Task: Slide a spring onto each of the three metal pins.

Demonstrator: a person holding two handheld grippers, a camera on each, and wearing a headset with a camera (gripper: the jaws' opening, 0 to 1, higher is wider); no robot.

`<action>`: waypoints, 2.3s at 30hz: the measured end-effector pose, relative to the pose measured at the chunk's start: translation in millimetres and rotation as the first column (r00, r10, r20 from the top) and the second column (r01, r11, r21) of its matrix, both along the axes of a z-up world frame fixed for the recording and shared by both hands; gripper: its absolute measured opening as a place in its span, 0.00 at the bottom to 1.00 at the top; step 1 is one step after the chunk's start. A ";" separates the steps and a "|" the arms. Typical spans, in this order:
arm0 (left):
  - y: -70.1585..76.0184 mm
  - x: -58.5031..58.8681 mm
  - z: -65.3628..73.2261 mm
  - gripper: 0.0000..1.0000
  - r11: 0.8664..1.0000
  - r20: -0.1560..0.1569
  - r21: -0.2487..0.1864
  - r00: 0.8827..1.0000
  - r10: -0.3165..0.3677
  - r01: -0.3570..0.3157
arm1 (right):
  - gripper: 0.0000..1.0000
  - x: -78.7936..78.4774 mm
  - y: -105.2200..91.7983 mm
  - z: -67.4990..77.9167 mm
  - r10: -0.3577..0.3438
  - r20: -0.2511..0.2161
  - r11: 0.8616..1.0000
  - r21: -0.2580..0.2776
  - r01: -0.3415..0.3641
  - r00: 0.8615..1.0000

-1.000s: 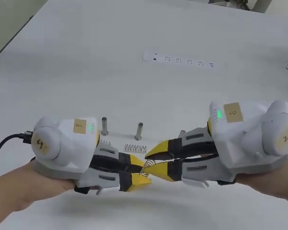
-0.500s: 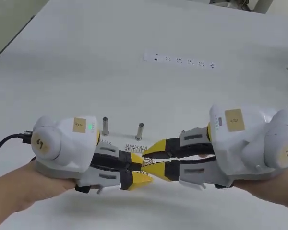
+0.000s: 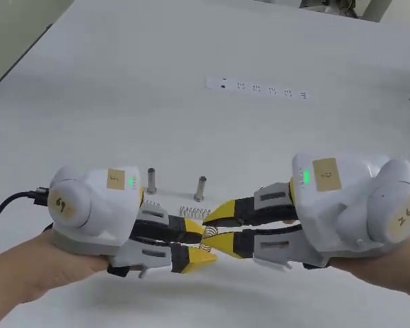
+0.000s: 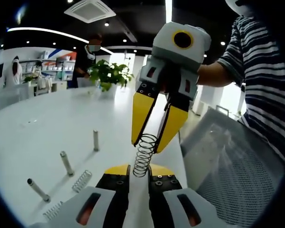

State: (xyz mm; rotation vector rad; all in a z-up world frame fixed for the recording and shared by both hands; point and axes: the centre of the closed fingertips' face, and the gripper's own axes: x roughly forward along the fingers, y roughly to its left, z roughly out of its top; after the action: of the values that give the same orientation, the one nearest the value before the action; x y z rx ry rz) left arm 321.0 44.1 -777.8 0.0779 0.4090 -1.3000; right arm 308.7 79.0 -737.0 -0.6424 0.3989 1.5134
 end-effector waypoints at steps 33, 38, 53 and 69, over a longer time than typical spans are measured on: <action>32.4 10.1 -7.2 0.48 0.987 -0.031 0.017 0.986 0.162 -0.161 | 0.07 8.8 -0.8 -2.9 -0.013 0.041 1.000 -0.022 0.014 0.999; 45.9 16.6 -10.2 0.61 0.974 -0.039 0.020 0.973 0.226 -0.225 | 0.07 11.5 -2.7 -4.1 -0.022 0.046 0.999 -0.025 0.023 0.999; 80.9 24.0 -14.0 0.89 0.942 -0.038 0.031 0.941 0.335 -0.334 | 0.07 21.3 -6.4 -3.6 -0.061 0.056 0.998 -0.019 0.062 0.997; 110.7 23.2 -19.4 0.98 0.927 0.023 0.080 0.931 0.365 -0.366 | 0.07 30.6 -15.2 -7.0 -0.096 0.081 0.994 -0.035 0.099 0.992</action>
State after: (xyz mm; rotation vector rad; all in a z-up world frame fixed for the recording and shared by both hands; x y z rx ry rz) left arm 344.2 154.8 -797.2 0.0718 0.4473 -0.9135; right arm 339.3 63.8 -744.0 -0.7014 0.3947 1.3861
